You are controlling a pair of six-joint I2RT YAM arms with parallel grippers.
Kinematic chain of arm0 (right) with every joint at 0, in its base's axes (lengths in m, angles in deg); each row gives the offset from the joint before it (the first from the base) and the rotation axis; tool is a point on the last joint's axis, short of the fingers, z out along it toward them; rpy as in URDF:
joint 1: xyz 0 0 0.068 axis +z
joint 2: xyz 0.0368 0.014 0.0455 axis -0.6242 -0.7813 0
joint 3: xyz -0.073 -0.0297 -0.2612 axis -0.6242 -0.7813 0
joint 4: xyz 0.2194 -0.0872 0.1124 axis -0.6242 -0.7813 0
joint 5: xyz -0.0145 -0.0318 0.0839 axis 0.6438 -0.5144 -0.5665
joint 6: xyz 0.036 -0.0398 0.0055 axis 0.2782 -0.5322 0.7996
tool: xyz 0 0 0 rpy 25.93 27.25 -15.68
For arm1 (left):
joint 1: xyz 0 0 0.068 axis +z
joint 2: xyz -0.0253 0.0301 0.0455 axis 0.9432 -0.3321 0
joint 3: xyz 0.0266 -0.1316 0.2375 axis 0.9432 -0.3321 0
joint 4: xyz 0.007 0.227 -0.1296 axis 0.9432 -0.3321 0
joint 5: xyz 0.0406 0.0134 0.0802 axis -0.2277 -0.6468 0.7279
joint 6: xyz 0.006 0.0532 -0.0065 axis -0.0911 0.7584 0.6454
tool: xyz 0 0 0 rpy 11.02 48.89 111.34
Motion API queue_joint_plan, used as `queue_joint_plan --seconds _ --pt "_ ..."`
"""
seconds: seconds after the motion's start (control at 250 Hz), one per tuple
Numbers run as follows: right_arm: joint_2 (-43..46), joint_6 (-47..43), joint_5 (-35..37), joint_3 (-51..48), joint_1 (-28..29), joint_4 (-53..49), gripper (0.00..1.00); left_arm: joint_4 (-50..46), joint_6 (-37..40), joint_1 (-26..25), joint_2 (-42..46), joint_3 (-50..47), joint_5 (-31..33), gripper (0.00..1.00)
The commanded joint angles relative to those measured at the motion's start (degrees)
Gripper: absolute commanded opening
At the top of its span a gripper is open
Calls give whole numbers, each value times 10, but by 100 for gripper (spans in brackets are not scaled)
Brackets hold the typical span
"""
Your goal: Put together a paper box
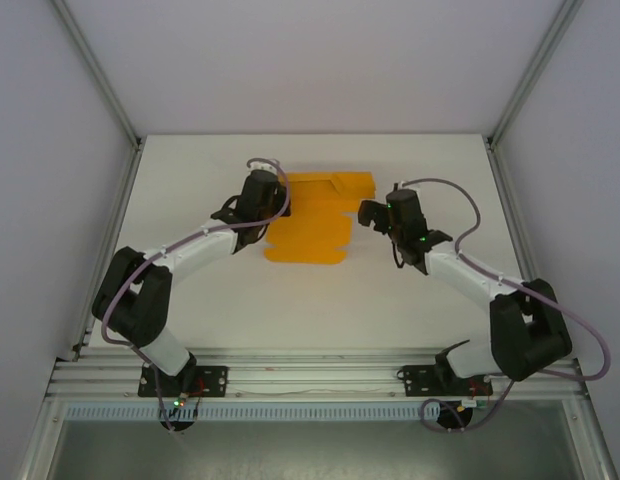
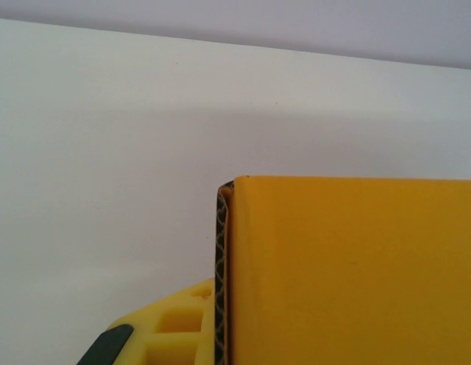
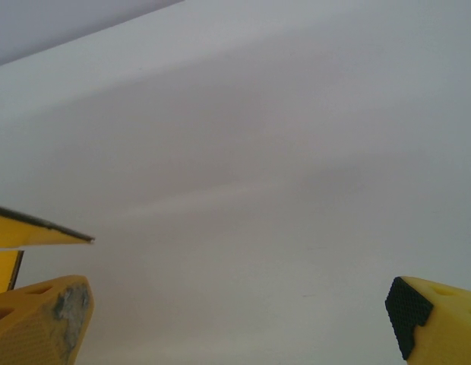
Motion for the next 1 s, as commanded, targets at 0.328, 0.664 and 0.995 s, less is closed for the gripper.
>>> queue_joint_plan --seconds 0.328,0.664,0.995 --pt "-41 -40 -164 42 4 78 100 12 -19 -3 7 12 -41 0" --pt "-116 -60 -36 63 75 169 100 24 -46 -3 -3 15 -61 0" --pt "-126 -79 269 64 131 172 100 30 -59 -3 3 4 -54 0"
